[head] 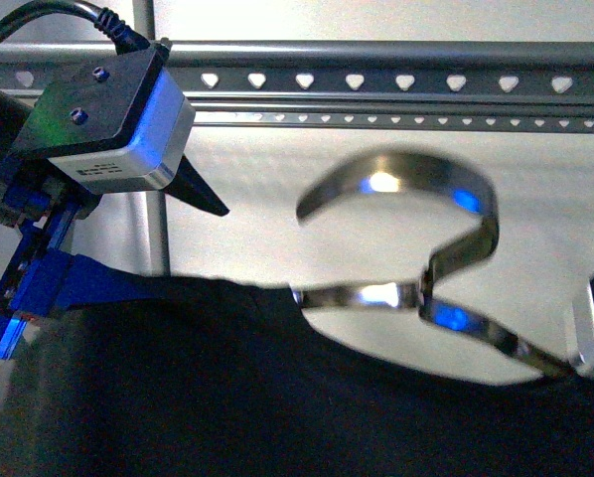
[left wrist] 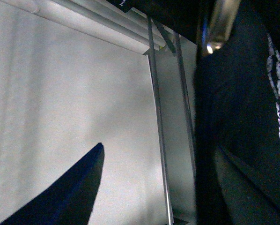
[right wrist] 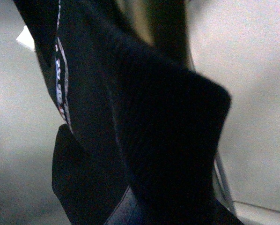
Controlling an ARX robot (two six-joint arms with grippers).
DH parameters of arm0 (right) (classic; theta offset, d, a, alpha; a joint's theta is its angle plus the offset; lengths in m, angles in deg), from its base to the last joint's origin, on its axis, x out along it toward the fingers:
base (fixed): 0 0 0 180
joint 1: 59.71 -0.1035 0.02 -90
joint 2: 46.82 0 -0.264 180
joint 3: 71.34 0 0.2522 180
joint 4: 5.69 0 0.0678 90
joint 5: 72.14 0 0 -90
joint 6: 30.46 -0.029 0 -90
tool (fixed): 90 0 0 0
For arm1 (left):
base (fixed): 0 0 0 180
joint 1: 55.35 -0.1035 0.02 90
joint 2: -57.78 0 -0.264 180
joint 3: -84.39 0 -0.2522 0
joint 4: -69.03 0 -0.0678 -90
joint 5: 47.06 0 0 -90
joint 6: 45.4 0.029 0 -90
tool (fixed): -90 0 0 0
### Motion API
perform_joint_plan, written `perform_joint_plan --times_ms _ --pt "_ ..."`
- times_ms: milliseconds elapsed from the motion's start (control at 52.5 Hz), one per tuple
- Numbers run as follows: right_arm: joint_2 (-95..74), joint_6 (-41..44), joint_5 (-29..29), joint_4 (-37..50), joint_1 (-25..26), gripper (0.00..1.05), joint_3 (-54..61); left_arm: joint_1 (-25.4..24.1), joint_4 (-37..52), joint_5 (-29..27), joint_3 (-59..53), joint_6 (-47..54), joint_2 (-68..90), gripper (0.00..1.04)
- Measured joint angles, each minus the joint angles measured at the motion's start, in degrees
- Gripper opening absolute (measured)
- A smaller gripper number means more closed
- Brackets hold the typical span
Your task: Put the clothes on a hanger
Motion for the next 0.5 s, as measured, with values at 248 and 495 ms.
perform_joint_plan --times_ms 248,495 --pt "6.14 -12.07 -3.72 3.1 4.42 0.08 4.5 -1.66 53.51 -6.99 -10.01 -60.85 1.95 0.98" --pt "21.18 -28.15 -3.61 -9.29 7.76 0.08 2.56 -4.72 59.87 -15.82 -8.61 -101.98 -3.48 0.98"
